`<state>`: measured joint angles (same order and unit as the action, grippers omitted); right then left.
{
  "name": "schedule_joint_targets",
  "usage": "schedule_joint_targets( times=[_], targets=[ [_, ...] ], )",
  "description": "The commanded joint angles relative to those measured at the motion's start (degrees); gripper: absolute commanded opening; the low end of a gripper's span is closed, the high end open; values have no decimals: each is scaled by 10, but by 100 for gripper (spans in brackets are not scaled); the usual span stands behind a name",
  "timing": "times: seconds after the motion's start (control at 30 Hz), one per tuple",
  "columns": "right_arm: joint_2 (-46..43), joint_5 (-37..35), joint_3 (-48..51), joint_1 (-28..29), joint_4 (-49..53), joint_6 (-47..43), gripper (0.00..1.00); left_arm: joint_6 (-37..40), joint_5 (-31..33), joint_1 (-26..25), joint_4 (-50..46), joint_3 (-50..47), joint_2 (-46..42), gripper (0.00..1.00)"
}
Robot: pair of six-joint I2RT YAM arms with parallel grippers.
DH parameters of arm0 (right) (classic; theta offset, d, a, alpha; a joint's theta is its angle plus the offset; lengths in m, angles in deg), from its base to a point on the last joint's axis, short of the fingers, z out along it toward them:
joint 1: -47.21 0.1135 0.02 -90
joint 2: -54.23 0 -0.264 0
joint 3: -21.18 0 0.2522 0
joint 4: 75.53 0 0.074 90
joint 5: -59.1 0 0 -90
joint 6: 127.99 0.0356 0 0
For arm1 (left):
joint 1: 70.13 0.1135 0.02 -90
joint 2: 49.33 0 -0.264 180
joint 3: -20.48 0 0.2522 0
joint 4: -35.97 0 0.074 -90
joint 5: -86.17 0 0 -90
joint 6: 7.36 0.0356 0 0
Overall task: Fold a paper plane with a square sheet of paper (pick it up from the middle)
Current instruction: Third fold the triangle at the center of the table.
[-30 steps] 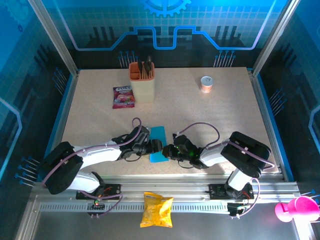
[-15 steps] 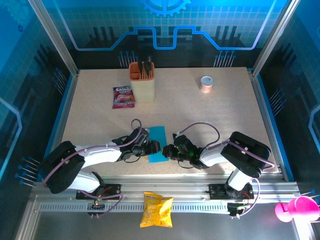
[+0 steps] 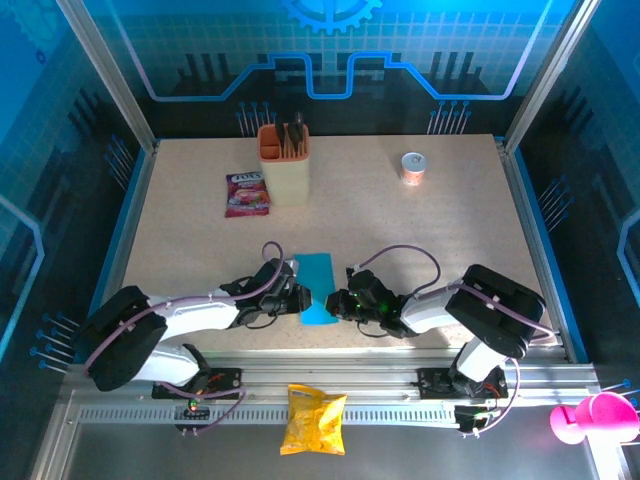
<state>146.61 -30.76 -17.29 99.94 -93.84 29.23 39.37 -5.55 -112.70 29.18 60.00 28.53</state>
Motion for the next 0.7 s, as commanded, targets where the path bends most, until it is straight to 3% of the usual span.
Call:
schedule_joint_targets(
  times=[0.0,0.07,0.17,0.37,0.5,0.67],
  targets=[
    [-8,2,5,-9,140,-29,0,25,-10,-3,16,-9,-16,13],
    [-35,2,-11,-11,170,-53,0,30,-21,-3,12,-5,-18,6],
    [-85,-10,-43,-11,247,-102,2,31,-34,-3,2,3,-22,4],
    [-161,-59,-109,5,399,-215,20,8,-49,-3,-41,25,-32,0],
    [-168,-104,-153,49,468,-288,31,-32,-68,-1,-64,40,-34,0],
    [-138,-143,-184,118,482,-324,44,-79,-83,7,-85,49,-33,0]
  ],
)
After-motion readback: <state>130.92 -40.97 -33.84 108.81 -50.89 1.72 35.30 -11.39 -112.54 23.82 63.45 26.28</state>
